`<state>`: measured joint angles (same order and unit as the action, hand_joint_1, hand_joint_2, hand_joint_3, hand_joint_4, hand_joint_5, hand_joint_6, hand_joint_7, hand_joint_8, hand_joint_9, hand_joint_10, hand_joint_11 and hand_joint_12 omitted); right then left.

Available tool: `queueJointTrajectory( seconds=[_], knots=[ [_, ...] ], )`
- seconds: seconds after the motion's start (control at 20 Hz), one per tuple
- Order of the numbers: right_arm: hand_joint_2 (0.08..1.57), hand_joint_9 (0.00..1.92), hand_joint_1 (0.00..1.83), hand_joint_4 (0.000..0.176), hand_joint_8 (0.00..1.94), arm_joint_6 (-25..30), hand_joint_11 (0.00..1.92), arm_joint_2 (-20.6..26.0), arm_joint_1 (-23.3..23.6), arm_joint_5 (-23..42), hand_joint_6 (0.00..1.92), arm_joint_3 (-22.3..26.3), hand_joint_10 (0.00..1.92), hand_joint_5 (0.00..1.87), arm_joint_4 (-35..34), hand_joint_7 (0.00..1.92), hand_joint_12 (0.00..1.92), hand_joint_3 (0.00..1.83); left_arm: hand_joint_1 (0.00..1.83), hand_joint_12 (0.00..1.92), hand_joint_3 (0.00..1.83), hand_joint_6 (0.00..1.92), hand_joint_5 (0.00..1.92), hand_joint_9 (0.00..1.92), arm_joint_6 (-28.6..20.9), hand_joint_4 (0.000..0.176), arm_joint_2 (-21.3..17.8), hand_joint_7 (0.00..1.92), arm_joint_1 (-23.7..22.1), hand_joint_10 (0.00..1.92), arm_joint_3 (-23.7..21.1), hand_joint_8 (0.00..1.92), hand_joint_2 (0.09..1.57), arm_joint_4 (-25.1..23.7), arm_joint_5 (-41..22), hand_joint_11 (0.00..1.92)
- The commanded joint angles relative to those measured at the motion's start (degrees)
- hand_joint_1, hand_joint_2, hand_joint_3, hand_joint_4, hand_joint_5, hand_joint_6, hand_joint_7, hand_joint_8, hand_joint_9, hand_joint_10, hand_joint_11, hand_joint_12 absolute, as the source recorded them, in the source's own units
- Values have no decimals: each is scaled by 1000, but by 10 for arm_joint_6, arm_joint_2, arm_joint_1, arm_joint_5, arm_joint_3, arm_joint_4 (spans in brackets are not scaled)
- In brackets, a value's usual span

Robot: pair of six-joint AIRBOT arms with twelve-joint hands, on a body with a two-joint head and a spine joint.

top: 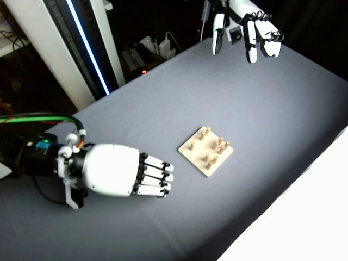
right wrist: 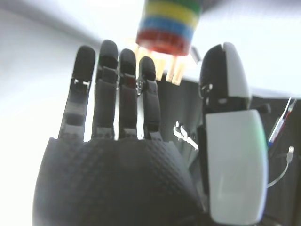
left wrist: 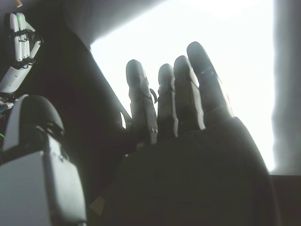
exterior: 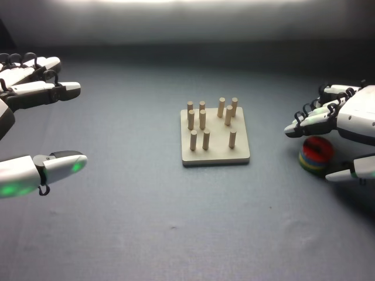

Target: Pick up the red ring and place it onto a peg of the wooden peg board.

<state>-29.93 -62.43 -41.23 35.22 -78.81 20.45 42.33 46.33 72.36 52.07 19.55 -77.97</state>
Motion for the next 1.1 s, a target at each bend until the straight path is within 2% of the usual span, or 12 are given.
queueJointTrajectory(
  seconds=[0.0, 0.25, 0.35, 0.55, 0.6, 0.65, 0.7, 0.75, 0.8, 0.9, 0.95, 1.05],
  knots=[
    [1067, 552, 1021, 0, 10, 2, 60, 2, 10, 48, 5, -3, 15, 491, -15, 497, 1203, 0, 645, 697, 0, 0, 555, 162, -3, 0, 4, 224, -5, 7, 2, 4, 1018, -1, -71, 0],
    [1087, 647, 1104, 7, 18, 2, 67, -2, 10, 40, 18, -7, 30, 617, -14, 641, 1252, 5, 617, 678, 0, 3, 539, 174, -8, 0, 3, 227, -5, 3, 2, 3, 1022, -3, -71, 0],
    [1090, 730, 1083, 0, 25, 2, 160, -4, 10, 39, 20, -7, 52, 675, -14, 715, 1206, 3, 582, 771, 0, 1, 546, 195, -8, 0, 3, 246, -5, 6, 2, 3, 1013, -4, -71, 0],
    [1069, 848, 1183, 0, 12, 2, 332, -6, 10, 39, 20, -8, 55, 830, -14, 828, 1173, 0, 621, 727, 0, 3, 536, 178, -9, 0, 2, 240, -5, 6, 2, 6, 1009, -4, -72, 0],
    [1119, 902, 1150, 0, 11, 2, 430, -6, 10, 39, 832, -8, 47, 911, -14, 882, 1126, 5, 618, 729, 0, 1, 531, 177, -9, 0, 2, 238, -5, 5, 2, 4, 1009, -4, -72, 0],
    [1137, 1011, 1194, 0, 765, 2, 636, -6, 10, 39, 1091, -8, 72, 879, -14, 970, 1088, 0, 613, 730, 0, 0, 526, 175, -9, 0, 2, 237, -5, 4, 2, 3, 1004, -4, -73, 0],
    [1130, 1159, 1216, 0, 860, 2, 795, -6, 10, 39, 1144, -8, 129, 865, -14, 1036, 1129, 0, 616, 728, 0, 2, 530, 174, -9, 0, 2, 240, -5, 4, 2, 4, 1003, -4, -73, 0],
    [1100, 1055, 1341, 0, 735, 2, 817, -6, 10, 38, 1112, -8, 885, 876, -14, 1071, 1154, 2, 643, 725, 0, 4, 536, 175, -9, 0, 2, 241, -5, 3, 2, 4, 1004, -4, -73, 0],
    [1104, 968, 1371, 0, 747, 2, 753, -6, 10, 37, 1124, -9, 1095, 874, -15, 1071, 1158, 1, 624, 725, 0, 1, 530, 174, -10, 0, 2, 236, -5, 3, 2, 1, 1004, -4, -73, 0],
    [1107, 920, 1375, 0, 753, 2, 708, -6, 10, 35, 1147, -10, 1134, 910, -15, 1059, 1174, 0, 629, 671, 0, 1, 525, 158, -10, 0, 2, 224, -5, 3, 2, 2, 1011, -4, -73, 0],
    [1094, 1021, 1381, 0, 731, 2, 867, -6, 10, 34, 1135, -10, 1033, 902, -15, 1051, 1121, 0, 607, 661, 0, 3, 529, 162, -10, 0, 2, 224, -5, 5, 2, 3, 1008, -4, -73, 0],
    [1085, 1092, 1385, 0, 696, 2, 1054, -7, 10, 34, 1126, -10, 970, 883, -15, 1062, 1025, 0, 633, 688, 0, 3, 547, 167, -10, 0, 2, 225, -5, 5, 2, 2, 1003, -4, -73, 0]
  ],
)
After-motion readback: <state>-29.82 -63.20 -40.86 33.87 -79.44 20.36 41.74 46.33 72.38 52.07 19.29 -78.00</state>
